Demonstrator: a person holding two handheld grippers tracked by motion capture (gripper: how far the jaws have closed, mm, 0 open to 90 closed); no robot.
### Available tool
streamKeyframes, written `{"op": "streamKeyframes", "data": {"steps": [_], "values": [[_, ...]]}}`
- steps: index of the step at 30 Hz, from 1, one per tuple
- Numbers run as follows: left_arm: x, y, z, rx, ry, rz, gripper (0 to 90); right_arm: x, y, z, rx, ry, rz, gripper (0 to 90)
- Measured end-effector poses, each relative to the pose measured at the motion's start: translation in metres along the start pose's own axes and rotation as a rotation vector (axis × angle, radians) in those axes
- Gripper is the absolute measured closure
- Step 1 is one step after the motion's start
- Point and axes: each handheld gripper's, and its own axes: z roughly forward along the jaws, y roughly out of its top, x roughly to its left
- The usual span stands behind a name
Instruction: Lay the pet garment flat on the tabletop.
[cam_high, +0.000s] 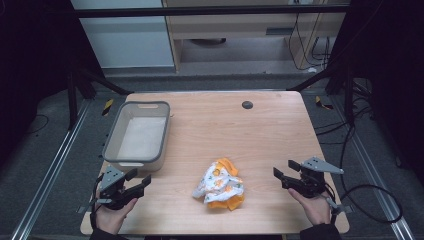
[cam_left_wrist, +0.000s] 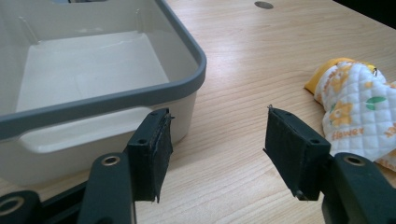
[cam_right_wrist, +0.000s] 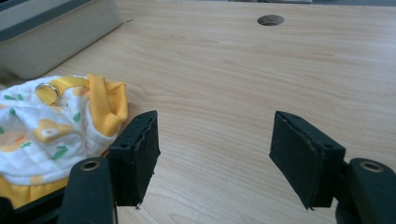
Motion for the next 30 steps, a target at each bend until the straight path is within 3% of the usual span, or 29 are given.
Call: {"op": "streamKeyframes", "data": {"steps": [13, 30], "values": [[-0.015, 0.025, 0.017, -0.011, -0.036, 0.052, 43.0, 0.012, 0.019, 0.011, 0.002, 0.054, -0.027, 36.7], [-0.049, 0.044, 0.062, 0.034, -0.111, 0.094, 45.4, 0.037, 0.04, 0.038, 0.013, 0.118, -0.056, 41.0]]}}
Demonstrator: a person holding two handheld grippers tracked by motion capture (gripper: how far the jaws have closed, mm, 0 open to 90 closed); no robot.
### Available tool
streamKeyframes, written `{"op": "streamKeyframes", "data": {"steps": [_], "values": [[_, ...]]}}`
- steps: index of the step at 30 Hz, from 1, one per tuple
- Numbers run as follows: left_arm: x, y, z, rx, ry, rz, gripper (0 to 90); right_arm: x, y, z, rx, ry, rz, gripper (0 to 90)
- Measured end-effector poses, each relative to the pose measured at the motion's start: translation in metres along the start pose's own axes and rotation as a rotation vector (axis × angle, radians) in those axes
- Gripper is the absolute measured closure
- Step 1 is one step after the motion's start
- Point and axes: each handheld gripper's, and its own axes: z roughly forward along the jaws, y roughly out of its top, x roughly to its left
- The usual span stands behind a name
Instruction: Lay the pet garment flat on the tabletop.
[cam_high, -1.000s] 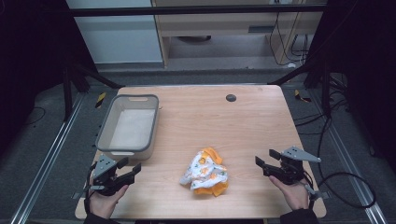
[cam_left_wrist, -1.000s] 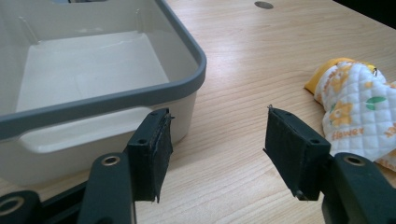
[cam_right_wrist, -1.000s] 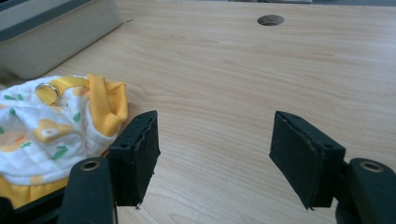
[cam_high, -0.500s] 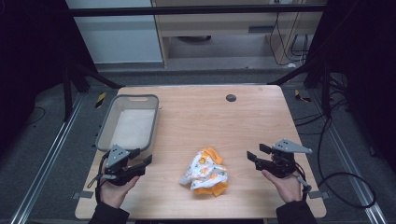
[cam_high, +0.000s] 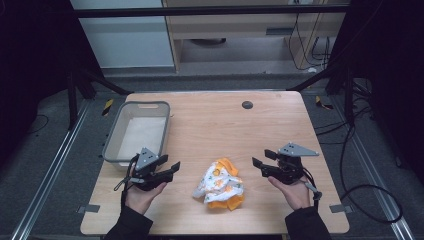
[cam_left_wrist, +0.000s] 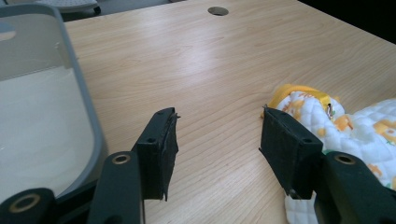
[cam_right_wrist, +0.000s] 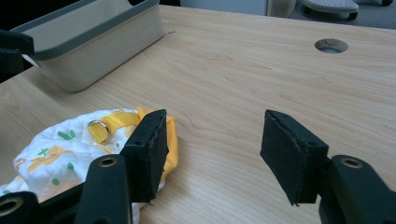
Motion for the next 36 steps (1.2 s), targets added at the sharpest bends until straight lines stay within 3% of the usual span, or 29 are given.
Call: {"op": "streamKeyframes", "data": {"steps": [15, 26, 36], "values": [[-0.027, 0.01, 0.037, 0.063, -0.082, 0.027, 47.4, 0.011, 0.0, 0.026, 0.036, 0.057, 0.002, 42.9], [-0.042, 0.0, 0.058, 0.126, -0.135, 0.039, 46.4, 0.028, -0.013, 0.051, 0.115, 0.115, -0.018, 41.8], [-0.05, -0.009, 0.064, 0.156, -0.161, 0.042, 45.8, 0.033, -0.028, 0.058, 0.181, 0.138, -0.031, 41.6]]}}
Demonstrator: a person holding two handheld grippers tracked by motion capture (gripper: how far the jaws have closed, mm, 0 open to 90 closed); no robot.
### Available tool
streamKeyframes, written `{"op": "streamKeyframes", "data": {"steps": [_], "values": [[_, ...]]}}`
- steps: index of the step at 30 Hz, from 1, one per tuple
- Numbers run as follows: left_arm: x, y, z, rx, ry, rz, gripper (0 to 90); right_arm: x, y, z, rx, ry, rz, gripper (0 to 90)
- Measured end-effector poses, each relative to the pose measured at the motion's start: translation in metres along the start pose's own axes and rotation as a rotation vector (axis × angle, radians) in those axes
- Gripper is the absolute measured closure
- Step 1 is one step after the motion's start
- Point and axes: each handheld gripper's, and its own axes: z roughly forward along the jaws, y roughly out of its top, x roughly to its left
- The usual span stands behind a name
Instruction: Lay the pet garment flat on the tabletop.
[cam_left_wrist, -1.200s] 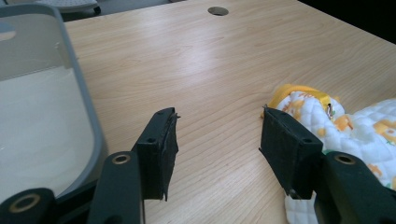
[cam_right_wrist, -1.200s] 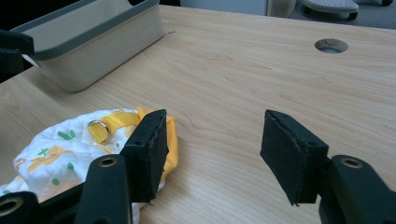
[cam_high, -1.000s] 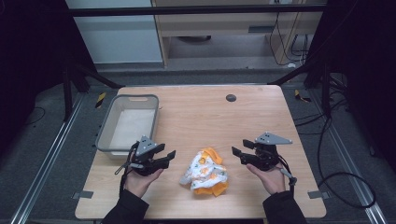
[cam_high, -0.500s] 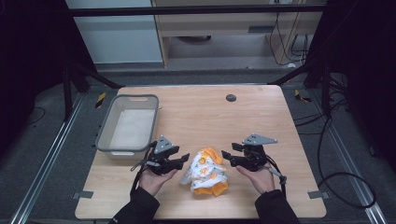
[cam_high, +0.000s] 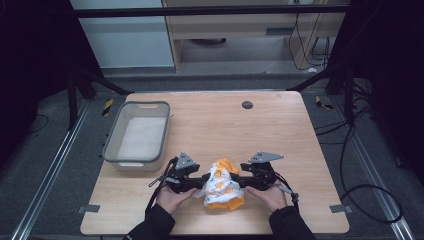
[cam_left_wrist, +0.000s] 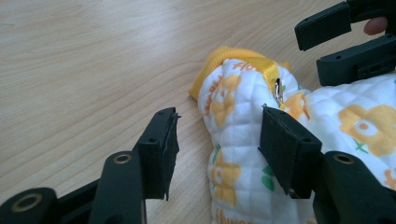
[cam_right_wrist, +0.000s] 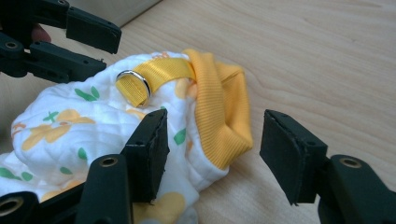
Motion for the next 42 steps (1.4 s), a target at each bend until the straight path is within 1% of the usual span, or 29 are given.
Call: {"op": "streamKeyframes", "data": {"steps": [3, 6, 8, 10, 13, 14, 15, 16, 17, 18, 19, 20, 22, 23, 24, 25, 26, 27, 28, 29, 32, 35, 36, 37, 38, 39, 40, 41, 42], "values": [[-0.001, -0.003, 0.002, 0.017, -0.009, -0.003, 45.1, 0.0, -0.003, 0.001, 0.013, 0.004, 0.004, 42.8], [-0.002, -0.005, 0.004, 0.024, -0.013, -0.005, 44.7, 0.001, -0.006, 0.002, 0.029, -0.002, -0.015, 44.6], [-0.003, -0.007, 0.006, 0.035, -0.013, 0.0, 44.7, 0.001, -0.007, 0.002, 0.034, 0.001, -0.008, 45.7], [-0.005, -0.01, 0.008, 0.047, -0.012, 0.005, 44.6, 0.001, -0.01, 0.005, 0.058, 0.003, -0.016, 48.5], [-0.004, -0.012, 0.01, 0.055, -0.009, 0.009, 44.5, 0.001, -0.012, 0.006, 0.068, 0.005, -0.02, 50.4], [-0.004, -0.013, 0.012, 0.062, -0.011, 0.008, 44.5, 0.001, -0.013, 0.007, 0.077, 0.006, -0.026, 53.9], [-0.004, -0.013, 0.012, 0.062, -0.011, 0.008, 44.6, 0.001, -0.013, 0.007, 0.077, 0.006, -0.026, 53.9], [-0.004, -0.014, 0.013, 0.072, -0.01, 0.009, 44.8, 0.002, -0.014, 0.009, 0.098, 0.01, -0.031, 57.6], [-0.004, -0.014, 0.013, 0.072, -0.01, 0.009, 45.3, 0.002, -0.014, 0.009, 0.098, 0.01, -0.031, 57.6], [-0.005, -0.015, 0.015, 0.079, -0.014, 0.014, 46.2, 0.001, -0.016, 0.011, 0.11, 0.008, -0.04, 61.9], [-0.005, -0.015, 0.015, 0.079, -0.014, 0.014, 47.3, 0.001, -0.016, 0.011, 0.11, 0.008, -0.04, 61.9], [-0.006, -0.015, 0.016, 0.081, -0.017, 0.01, 47.3, 0.001, -0.016, 0.012, 0.114, 0.012, -0.037, 64.3], [-0.006, -0.016, 0.017, 0.09, -0.034, 0.0, 53.5, 0.002, -0.017, 0.012, 0.12, 0.019, -0.039, 73.7], [-0.006, -0.016, 0.017, 0.09, -0.034, 0.0, 56.2, 0.002, -0.017, 0.012, 0.12, 0.019, -0.039, 73.7], [-0.006, -0.016, 0.017, 0.097, -0.038, 0.002, 56.2, 0.002, -0.017, 0.012, 0.122, 0.018, -0.038, 77.2], [-0.006, -0.016, 0.018, 0.107, -0.051, -0.004, 60.9, 0.003, -0.017, 0.012, 0.128, 0.01, -0.05, 85.1], [-0.006, -0.016, 0.019, 0.113, -0.06, -0.009, 63.9, 0.003, -0.017, 0.012, 0.132, 0.004, -0.048, 88.1], [-0.006, -0.016, 0.019, 0.113, -0.06, -0.009, 66.3, 0.003, -0.017, 0.012, 0.132, 0.004, -0.048, 88.1], [-0.006, -0.017, 0.019, 0.119, -0.064, -0.02, 66.3, 0.003, -0.017, 0.012, 0.139, 0.007, -0.045, 89.8], [-0.006, -0.017, 0.02, 0.123, -0.068, -0.02, 70.6, 0.003, -0.017, 0.013, 0.145, 0.009, -0.045, 90.0], [-0.007, -0.018, 0.021, 0.133, -0.066, -0.02, 78.5, 0.002, -0.017, 0.011, 0.139, 0.009, -0.052, 90.0], [-0.007, -0.017, 0.02, 0.131, -0.065, -0.018, 80.7, 0.002, -0.016, 0.01, 0.131, 0.011, -0.04, 90.0], [-0.006, -0.017, 0.019, 0.127, -0.063, -0.023, 82.3, 0.001, -0.015, 0.007, 0.107, 0.006, -0.039, 90.0], [-0.006, -0.017, 0.019, 0.127, -0.063, -0.023, 82.8, 0.001, -0.015, 0.007, 0.107, 0.006, -0.039, 90.0], [-0.006, -0.016, 0.016, 0.112, -0.062, -0.022, 83.2, 0.001, -0.013, 0.002, 0.083, 0.007, -0.026, 90.0], [-0.006, -0.016, 0.016, 0.112, -0.062, -0.022, 83.5, 0.001, -0.013, 0.002, 0.083, 0.007, -0.026, 90.0], [-0.005, -0.014, 0.012, 0.092, -0.064, -0.031, 83.7, 0.0, -0.01, -0.003, 0.047, 0.004, -0.029, 90.0], [-0.005, -0.014, 0.012, 0.092, -0.064, -0.031, 83.9, 0.0, -0.01, -0.003, 0.047, 0.004, -0.029, 90.0], [-0.005, -0.013, 0.01, 0.084, -0.062, -0.028, 84.0, 0.0, -0.007, -0.009, 0.01, 0.003, -0.031, 90.0]]}}
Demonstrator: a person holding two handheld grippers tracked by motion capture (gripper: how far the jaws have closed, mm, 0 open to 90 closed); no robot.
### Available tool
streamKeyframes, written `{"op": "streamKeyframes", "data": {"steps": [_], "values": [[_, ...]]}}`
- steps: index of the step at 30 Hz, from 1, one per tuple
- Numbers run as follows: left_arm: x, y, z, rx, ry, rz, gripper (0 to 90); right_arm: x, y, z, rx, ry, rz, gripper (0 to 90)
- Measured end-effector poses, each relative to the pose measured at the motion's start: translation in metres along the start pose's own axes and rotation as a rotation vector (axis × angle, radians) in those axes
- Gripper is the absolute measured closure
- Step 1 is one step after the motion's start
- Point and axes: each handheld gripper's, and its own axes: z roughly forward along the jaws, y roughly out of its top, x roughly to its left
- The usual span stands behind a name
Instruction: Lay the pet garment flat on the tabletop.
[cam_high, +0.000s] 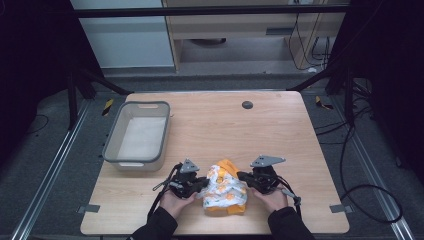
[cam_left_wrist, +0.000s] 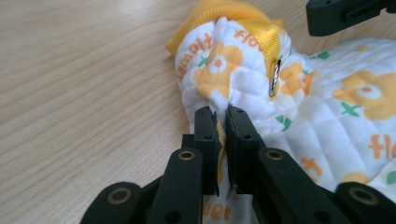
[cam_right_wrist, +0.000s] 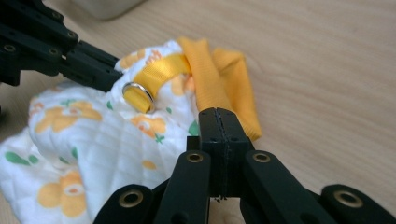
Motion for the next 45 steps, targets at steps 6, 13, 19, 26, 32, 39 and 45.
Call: {"op": "streamKeyframes", "data": {"steps": [6, 13, 19, 26, 32, 39, 45], "values": [[-0.005, 0.001, -0.002, -0.003, 0.005, 0.014, 84.1, -0.004, -0.002, -0.004, -0.024, -0.005, 0.004, 82.9], [-0.009, 0.0, -0.001, -0.001, -0.002, 0.03, 84.2, 0.0, -0.006, 0.01, -0.004, 0.018, 0.003, 63.1], [-0.011, 0.0, -0.001, 0.0, -0.003, 0.036, 84.2, 0.003, -0.011, 0.024, 0.061, 0.021, -0.014, 79.3], [-0.011, 0.0, -0.003, -0.012, -0.005, 0.035, 84.2, 0.005, -0.007, 0.023, 0.069, 0.018, -0.032, 90.0], [-0.011, 0.0, -0.004, -0.016, -0.006, 0.04, 84.2, 0.005, -0.003, 0.014, 0.027, 0.006, -0.033, 90.0], [-0.013, -0.001, 0.0, 0.011, -0.004, 0.05, 84.1, -0.001, -0.013, 0.017, 0.088, -0.042, 0.0, 65.3], [-0.015, -0.004, 0.005, 0.032, -0.006, 0.054, 84.1, -0.001, -0.016, 0.027, 0.114, -0.059, -0.003, 79.3]]}}
